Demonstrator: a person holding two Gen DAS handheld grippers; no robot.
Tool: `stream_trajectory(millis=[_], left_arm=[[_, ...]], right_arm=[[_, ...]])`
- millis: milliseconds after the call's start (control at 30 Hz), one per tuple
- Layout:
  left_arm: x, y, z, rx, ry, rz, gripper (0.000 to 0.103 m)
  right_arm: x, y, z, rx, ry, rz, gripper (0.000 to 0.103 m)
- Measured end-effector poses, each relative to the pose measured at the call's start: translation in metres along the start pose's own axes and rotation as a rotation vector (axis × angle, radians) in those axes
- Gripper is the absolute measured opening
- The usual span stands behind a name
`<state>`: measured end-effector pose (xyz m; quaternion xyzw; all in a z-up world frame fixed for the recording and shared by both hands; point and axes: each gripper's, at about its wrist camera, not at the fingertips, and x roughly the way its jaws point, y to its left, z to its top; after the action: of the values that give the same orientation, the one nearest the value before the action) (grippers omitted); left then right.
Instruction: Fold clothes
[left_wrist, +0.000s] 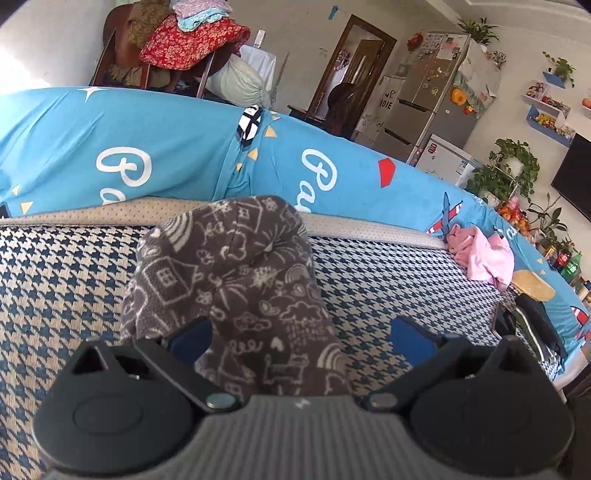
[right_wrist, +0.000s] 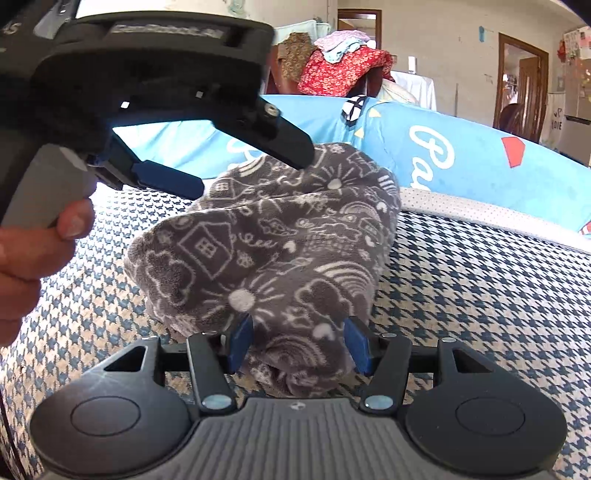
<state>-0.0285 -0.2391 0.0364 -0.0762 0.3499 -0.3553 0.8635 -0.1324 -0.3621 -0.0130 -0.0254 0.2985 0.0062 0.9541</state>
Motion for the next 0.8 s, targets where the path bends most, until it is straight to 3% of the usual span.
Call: stream_trajectory(millis=[100,200,367,500,567,800], left_arm=[[0.009,0.003,-0.005,-0.02,0.053,-0.026,0.103],[0.021,0.011,-0.011,-0.037,0.096,0.041,0.103],[0.027,0.029,-0.015,-0.116,0.104,0.037,0.103],[0.031,0.023,-0.021,-0.054,0.111,0.071,0.103],[0.033,0.019,-0.023,-0.027,0.116,0.09,0.103],[0.03,0.02,-0.022,-0.033,0.116,0.072,0.103]], right_arm=[[-0.004,-0.007,0.0,0.016,0.004,-0.005,0.055],[-0.005,-0.012,0.001,0.013,0.014,-0.007,0.055],[-0.007,-0.021,0.0,-0.017,0.025,-0.027,0.056],[-0.008,-0.039,0.006,0.03,0.032,-0.016,0.056],[-0.006,-0.05,0.012,0.042,0.017,-0.052,0.056],[0.002,-0.08,0.056,0.109,-0.095,0.016,0.051]])
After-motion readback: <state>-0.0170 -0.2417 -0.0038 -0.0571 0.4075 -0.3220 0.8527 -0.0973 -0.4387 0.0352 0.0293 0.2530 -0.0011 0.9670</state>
